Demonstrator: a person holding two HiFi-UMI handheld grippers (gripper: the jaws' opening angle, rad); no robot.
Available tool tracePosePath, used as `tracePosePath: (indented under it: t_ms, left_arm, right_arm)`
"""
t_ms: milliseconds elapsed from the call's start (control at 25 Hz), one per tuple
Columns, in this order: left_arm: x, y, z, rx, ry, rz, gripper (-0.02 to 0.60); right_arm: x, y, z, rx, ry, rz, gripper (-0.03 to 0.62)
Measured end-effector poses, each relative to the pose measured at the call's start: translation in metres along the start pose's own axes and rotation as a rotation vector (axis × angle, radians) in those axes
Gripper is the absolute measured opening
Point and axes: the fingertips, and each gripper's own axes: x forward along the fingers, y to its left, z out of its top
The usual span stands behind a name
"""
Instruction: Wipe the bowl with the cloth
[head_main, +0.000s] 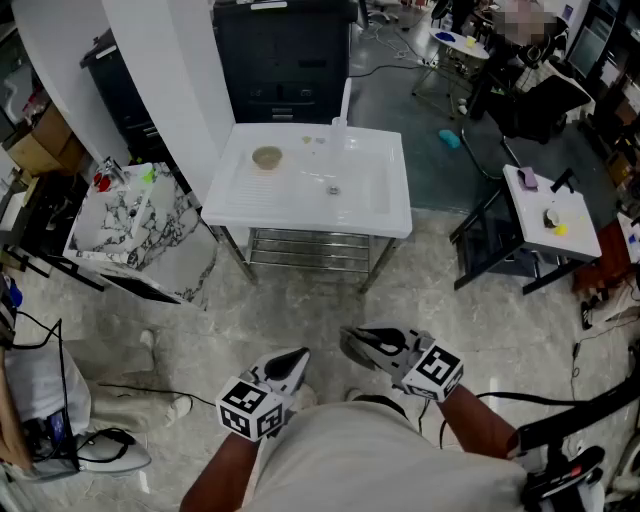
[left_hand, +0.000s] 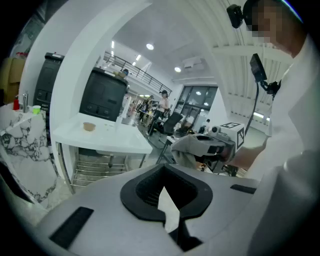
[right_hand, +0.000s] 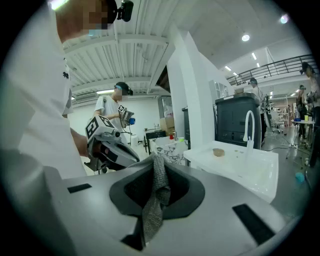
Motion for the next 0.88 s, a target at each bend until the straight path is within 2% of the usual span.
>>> tracePosePath:
  t_ms: [200, 400, 680, 880]
  left_arm:
    - [-0.017, 0.06, 0.012, 0.016, -0.026, 0.011, 0.011]
    - [-0.012, 0.097, 0.011, -0.019, -0.014, 0.026, 0.011]
    - [0.049, 0.157, 0.051, -0.065, 0.004, 0.075, 0.011]
    - [0.109, 0.201, 0.115, -0.065, 0.004, 0.143, 0.012]
  right_arm:
    - [0.059, -0.012, 0.026, -0.029, -0.048, -0.006, 0.032]
    - [0.085, -0.028, 0.022, 0.0, -0.018, 0.01, 0.032]
    - [0.117, -0.117, 0.028, -0.01, -0.019, 0.033, 0.032]
    - [0.133, -0.208, 0.062, -0.028, -0.07, 0.058, 0.032]
